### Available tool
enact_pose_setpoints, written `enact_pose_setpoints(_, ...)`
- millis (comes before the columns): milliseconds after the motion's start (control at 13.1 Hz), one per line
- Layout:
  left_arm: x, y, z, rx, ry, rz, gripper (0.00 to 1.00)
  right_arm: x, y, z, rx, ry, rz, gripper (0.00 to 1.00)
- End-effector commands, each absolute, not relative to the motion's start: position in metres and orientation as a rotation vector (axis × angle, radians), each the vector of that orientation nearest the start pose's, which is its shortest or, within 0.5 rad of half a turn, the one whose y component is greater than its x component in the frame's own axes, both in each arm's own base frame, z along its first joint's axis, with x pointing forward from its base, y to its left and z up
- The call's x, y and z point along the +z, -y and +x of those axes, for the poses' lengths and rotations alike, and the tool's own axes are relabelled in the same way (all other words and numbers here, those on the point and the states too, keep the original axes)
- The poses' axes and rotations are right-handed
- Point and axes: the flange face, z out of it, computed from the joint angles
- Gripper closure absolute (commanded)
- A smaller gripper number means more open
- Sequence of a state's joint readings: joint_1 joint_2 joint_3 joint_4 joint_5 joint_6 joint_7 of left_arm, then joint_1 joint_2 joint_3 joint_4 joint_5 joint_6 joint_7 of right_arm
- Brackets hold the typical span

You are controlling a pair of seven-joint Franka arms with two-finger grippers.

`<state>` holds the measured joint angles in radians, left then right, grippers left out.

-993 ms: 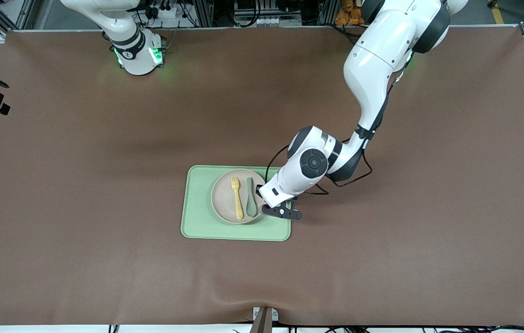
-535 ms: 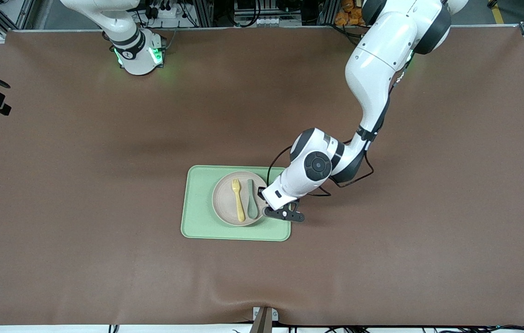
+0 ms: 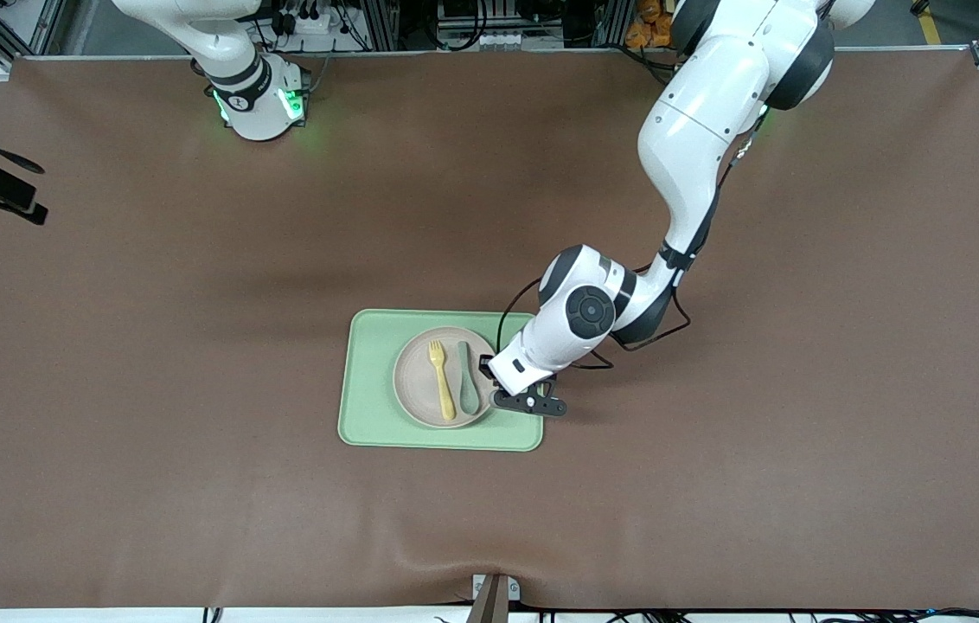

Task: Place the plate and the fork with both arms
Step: 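Move the right gripper over the plate while the left gripper withdraws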

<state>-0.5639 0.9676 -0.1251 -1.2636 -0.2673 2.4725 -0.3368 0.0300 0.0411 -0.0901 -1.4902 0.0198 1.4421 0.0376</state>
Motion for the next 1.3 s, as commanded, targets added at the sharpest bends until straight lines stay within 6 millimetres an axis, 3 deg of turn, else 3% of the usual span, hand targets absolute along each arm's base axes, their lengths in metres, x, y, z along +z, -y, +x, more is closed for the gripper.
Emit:
enact_pose_setpoints(0, 0.206, 0.472, 0.618, -0.138, -0.055, -3.533, 0.00, 0.599, 0.019, 0.577, 0.181, -0.103, -3.113, 0.00)
enact_pose_setpoints(229, 0.241, 0.467, 0.626, -0.186, 0.022, -3.536, 0.00, 0.571, -0.012, 0.594, 0.212, -0.033, -3.115, 0.00)
enact_pose_setpoints(382, 0.265, 0.450, 0.636, -0.161, 0.034, -3.517, 0.00, 0.535, -0.043, 0.606, 0.308, 0.046, -3.116, 0.00)
enact_pose_setpoints(535, 0.305, 0.421, 0.653, -0.216, 0.051, -3.485, 0.00, 0.476, -0.095, 0.622, 0.403, 0.166, -3.124, 0.00)
enact_pose_setpoints(611, 0.318, 0.400, 0.662, -0.214, 0.063, -3.446, 0.00, 0.453, -0.131, 0.627, 0.398, 0.238, -3.134, 0.00)
enact_pose_setpoints(688, 0.334, 0.383, 0.669, -0.231, 0.047, -3.394, 0.00, 0.440, -0.149, 0.632, 0.360, 0.279, -3.125, 0.00)
enact_pose_setpoints(764, 0.341, 0.371, 0.673, -0.254, 0.004, -3.346, 0.00, 0.433, -0.166, 0.635, 0.314, 0.322, -3.124, 0.00)
enact_pose_setpoints(917, 0.349, 0.334, 0.687, -0.278, 0.025, -3.297, 0.00, 0.395, -0.201, 0.635, 0.351, 0.395, -3.120, 0.00)
enact_pose_setpoints(1069, 0.353, 0.301, 0.701, -0.287, -0.057, -3.278, 0.00, 0.375, -0.246, 0.632, 0.280, 0.419, -3.039, 0.00)
enact_pose_setpoints(1222, 0.361, 0.257, 0.715, -0.278, -0.114, -3.257, 0.00, 0.346, -0.269, 0.634, 0.233, 0.454, -3.032, 0.00)
